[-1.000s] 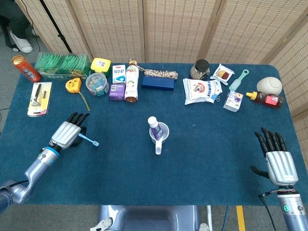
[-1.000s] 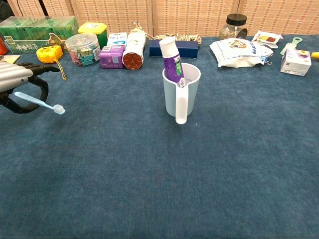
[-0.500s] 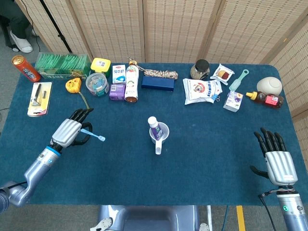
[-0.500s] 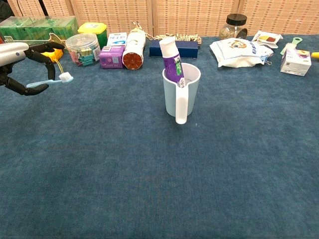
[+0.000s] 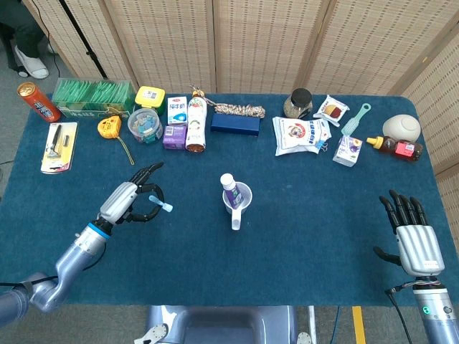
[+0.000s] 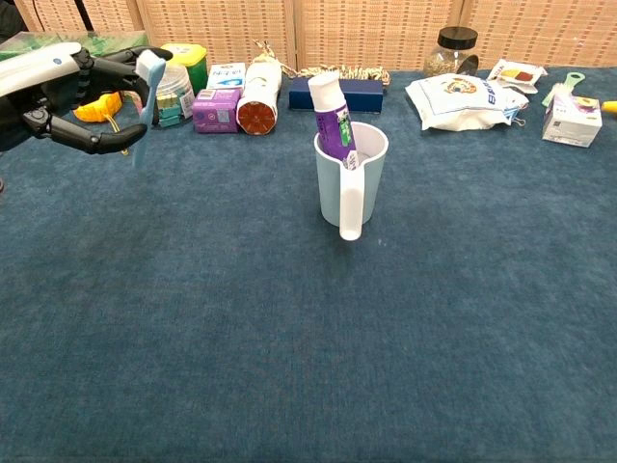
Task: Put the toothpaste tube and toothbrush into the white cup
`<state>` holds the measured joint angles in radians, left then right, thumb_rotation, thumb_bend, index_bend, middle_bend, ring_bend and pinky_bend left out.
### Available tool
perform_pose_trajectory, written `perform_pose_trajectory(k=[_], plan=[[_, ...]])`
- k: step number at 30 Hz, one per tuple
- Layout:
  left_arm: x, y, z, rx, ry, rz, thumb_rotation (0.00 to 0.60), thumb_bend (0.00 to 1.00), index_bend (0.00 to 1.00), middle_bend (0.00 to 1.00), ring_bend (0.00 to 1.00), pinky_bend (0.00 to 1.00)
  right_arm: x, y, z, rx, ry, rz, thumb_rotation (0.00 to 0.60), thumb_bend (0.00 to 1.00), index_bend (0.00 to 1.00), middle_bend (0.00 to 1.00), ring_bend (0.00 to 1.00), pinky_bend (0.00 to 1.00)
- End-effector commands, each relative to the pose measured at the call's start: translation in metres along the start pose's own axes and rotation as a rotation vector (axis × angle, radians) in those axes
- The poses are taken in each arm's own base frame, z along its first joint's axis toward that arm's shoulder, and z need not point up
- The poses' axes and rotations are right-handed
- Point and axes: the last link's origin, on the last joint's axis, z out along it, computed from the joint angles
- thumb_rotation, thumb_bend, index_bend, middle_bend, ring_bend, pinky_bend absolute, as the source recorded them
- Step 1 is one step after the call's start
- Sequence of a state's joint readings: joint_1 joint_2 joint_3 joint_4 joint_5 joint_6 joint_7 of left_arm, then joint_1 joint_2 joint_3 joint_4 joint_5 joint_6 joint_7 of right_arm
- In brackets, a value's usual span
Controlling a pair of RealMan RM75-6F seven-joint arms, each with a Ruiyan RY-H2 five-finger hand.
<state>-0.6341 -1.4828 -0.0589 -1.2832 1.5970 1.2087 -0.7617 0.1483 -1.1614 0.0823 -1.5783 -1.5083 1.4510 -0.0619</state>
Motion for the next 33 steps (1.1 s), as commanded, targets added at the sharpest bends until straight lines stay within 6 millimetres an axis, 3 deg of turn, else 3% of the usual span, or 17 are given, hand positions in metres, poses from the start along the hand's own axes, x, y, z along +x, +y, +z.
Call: perform_pose_trajectory(k=[1, 12, 25, 33], plan=[[-0.013, 0.015, 0.01, -0.046, 0.017, -0.086, 0.6, 0.47, 0.62, 0.0, 0.0, 0.0, 0.0, 0.0, 0.0, 0.0, 0.0, 0.0, 0.6, 0.0, 0.0, 0.0, 0.0, 0.0], [-0.029, 0.05, 0.039, -0.091, 0.027, -0.261, 0.6, 0.46, 0.62, 0.0, 0.0, 0.0, 0.0, 0.002, 0.001, -0.005, -0.004, 0.002, 0.6, 0.0, 0.0, 0.0, 0.0, 0.0], [-0.05, 0.091, 0.063, -0.144, -0.023, -0.334, 0.6, 0.46, 0.62, 0.0, 0.0, 0.0, -0.001, 0.004, 0.002, -0.01, -0.01, 0.002, 0.6, 0.0, 0.0, 0.0, 0.0, 0.0], [-0.065, 0.101, 0.086, -0.131, -0.039, -0.35, 0.6, 0.46, 0.62, 0.0, 0.0, 0.0, -0.001, 0.007, 0.004, -0.02, -0.012, 0.006, 0.6, 0.0, 0.0, 0.0, 0.0, 0.0]])
